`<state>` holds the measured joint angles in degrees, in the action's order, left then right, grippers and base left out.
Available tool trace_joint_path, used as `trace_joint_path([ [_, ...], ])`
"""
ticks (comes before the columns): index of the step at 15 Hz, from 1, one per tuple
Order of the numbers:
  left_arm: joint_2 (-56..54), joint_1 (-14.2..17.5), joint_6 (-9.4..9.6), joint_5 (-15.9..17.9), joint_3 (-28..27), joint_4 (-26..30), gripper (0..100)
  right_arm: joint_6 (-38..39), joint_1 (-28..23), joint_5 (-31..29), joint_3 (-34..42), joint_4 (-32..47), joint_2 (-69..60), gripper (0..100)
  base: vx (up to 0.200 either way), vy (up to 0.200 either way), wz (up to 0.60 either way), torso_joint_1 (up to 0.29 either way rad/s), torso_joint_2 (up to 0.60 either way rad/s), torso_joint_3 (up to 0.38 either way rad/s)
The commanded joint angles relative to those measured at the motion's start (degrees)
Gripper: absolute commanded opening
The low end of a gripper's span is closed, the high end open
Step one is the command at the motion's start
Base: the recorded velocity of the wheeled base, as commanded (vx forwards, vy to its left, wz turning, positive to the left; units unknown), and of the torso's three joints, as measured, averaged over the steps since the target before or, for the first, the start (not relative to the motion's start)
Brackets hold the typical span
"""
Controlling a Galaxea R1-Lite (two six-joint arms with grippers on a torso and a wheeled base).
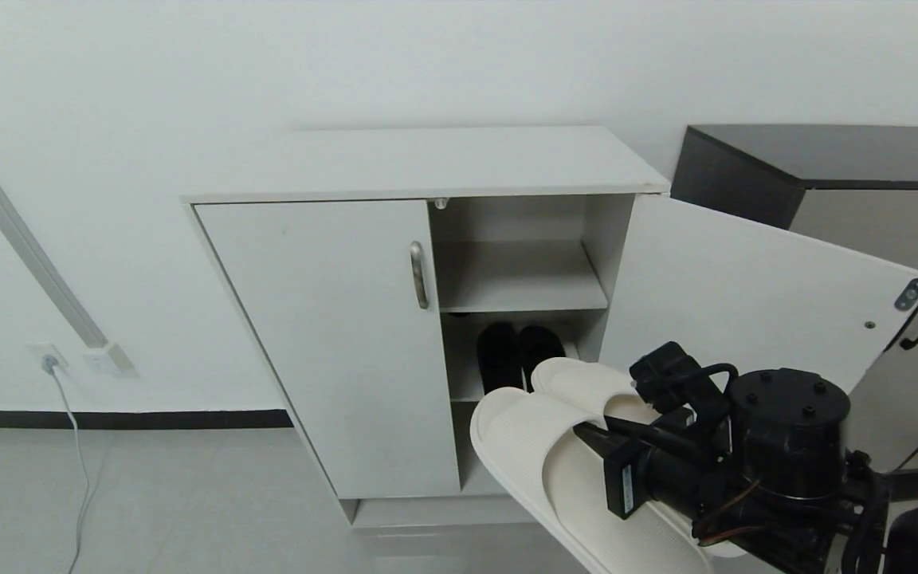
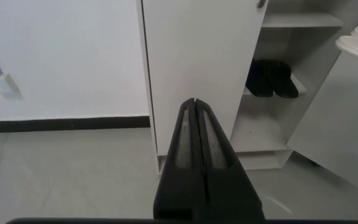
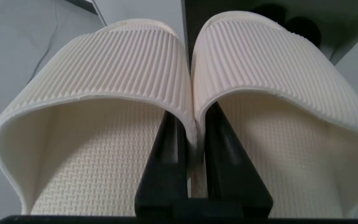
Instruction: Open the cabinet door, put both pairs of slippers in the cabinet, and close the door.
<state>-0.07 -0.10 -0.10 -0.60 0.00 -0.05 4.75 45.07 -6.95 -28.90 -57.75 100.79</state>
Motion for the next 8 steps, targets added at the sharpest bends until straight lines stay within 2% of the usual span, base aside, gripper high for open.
trace_joint_path([
  [1, 0.1, 0.0, -0.08, 0.0, 0.0, 0.0, 0, 0.0, 0.0, 0.0, 0.2, -0.3, 0.9, 0, 0.0, 0.0, 0.0, -0.129, 0.47, 0.339],
  [8, 0.1, 0.0, 0.01, 0.2, 0.0, 0.0, 0, -0.1, 0.1, 0.0, 1.3, -2.4, 2.2, 0, 0.0, 0.0, 0.0, -0.082, 0.46, 0.363],
])
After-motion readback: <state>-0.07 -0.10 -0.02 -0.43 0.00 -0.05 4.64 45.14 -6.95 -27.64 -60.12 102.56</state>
